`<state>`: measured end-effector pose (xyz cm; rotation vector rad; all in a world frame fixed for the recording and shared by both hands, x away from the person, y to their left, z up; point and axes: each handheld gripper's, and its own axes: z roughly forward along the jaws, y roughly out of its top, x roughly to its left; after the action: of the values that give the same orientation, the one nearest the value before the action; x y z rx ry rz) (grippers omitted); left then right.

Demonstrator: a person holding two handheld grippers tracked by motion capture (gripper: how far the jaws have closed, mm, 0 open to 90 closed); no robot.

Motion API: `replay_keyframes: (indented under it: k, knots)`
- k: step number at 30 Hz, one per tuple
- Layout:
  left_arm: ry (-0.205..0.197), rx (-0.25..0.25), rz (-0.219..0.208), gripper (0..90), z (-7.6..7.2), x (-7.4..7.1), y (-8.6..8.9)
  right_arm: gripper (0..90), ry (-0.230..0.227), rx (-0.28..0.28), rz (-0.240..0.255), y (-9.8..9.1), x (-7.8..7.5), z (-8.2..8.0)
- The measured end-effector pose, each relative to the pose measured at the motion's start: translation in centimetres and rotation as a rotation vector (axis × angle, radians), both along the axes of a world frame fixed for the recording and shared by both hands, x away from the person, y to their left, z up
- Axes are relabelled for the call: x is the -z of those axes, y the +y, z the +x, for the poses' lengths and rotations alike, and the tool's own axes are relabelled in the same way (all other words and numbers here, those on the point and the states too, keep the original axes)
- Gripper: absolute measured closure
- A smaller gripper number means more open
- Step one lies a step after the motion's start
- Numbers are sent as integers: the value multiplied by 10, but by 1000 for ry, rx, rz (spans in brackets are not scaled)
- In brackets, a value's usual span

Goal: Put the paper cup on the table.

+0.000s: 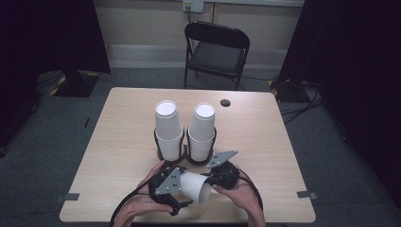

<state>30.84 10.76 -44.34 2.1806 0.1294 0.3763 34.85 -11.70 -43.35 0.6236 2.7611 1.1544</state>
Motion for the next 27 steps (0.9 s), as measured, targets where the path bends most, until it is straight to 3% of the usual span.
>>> replay_keyframes:
  k: [3, 8, 14, 18, 21, 27]
  knots:
    - [-6, 18, 25, 0, 0, 2, -3, 873, 8, -1, 8, -1, 0, 1]
    - [-8, 11, 26, 0, 1, 6, -8, 881, 11, 6, 50, -1, -2, 2]
    - [-44, -27, 25, 0, -1, 8, -13, 886, 29, 28, 94, -1, -3, 3]
    - [-45, -47, 25, 9, -2, 9, -17, 887, 45, 40, 104, 1, -3, 4]
    - [-39, -53, 2, 17, -2, 9, -18, 886, 56, 52, 117, 1, -2, 5]
    - [-67, -57, -10, 21, -5, 7, -22, 886, 89, 64, 130, 1, -3, 7]
